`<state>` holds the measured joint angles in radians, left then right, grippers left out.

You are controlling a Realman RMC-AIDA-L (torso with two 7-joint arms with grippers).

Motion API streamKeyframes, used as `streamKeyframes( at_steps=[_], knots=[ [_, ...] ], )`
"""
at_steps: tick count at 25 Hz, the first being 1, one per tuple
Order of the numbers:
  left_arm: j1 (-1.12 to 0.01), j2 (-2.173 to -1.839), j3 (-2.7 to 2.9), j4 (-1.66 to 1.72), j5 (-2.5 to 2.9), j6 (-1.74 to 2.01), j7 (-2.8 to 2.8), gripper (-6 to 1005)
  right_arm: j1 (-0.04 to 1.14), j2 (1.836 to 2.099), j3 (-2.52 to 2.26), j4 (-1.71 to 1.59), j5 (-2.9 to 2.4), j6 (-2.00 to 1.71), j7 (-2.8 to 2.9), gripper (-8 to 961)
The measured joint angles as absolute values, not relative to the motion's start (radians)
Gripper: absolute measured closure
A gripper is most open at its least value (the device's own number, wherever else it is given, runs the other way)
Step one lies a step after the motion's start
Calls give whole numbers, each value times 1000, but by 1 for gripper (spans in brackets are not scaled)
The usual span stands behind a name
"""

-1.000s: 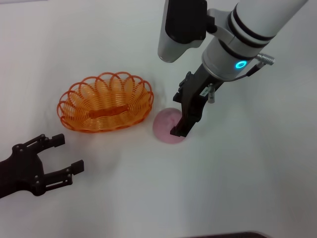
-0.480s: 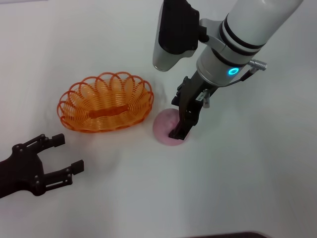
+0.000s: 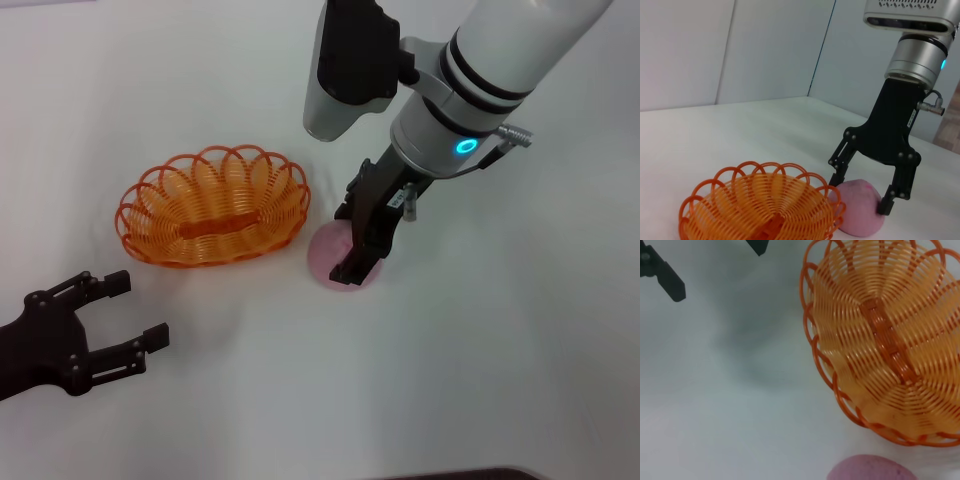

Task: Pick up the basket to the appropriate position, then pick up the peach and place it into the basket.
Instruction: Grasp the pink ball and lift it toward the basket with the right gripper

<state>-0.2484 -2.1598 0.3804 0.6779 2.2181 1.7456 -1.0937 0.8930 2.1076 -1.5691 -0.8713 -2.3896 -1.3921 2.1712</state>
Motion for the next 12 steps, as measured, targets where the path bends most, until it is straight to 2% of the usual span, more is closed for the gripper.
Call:
streamKeyframes(
  at_steps=[5,12],
  knots=[
    [-248,-2159,377,678,2218,1746,-1094,127,892,2108,-1571,-871,-2391,-1393,2173,113],
    [-248,-2158,376,678,2218,1750,-1094,127,887,2106,-1571,-880,-2392,-1393,2174,338]
  ],
)
